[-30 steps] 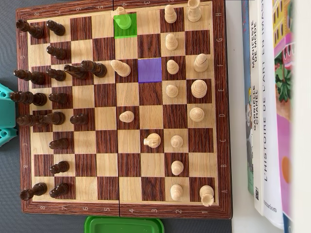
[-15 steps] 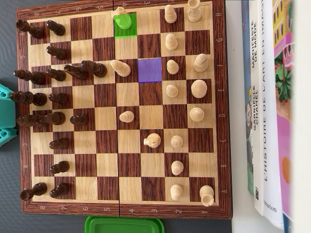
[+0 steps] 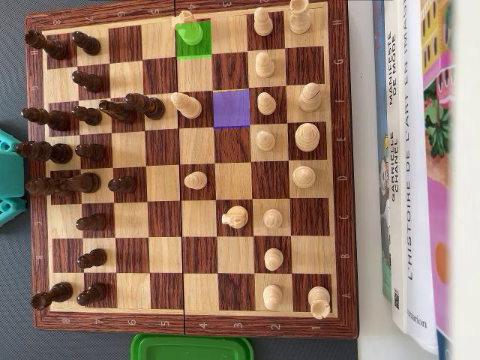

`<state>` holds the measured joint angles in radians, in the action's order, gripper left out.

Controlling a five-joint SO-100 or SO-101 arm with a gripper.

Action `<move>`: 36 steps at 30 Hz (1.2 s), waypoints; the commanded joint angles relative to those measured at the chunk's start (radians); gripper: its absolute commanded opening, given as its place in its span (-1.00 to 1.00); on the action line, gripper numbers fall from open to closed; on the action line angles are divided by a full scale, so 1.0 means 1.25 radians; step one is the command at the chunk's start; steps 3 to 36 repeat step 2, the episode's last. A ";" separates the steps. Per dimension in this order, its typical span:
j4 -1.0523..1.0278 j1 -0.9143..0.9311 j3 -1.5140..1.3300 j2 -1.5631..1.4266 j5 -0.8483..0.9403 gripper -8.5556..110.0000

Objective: Play chess

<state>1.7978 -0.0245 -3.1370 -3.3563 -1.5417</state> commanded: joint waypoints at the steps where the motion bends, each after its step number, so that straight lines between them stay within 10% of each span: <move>1: 0.005 0.004 -0.017 0.009 -0.006 -0.64; 36: 0.005 0.004 -0.017 0.009 -0.006 -0.64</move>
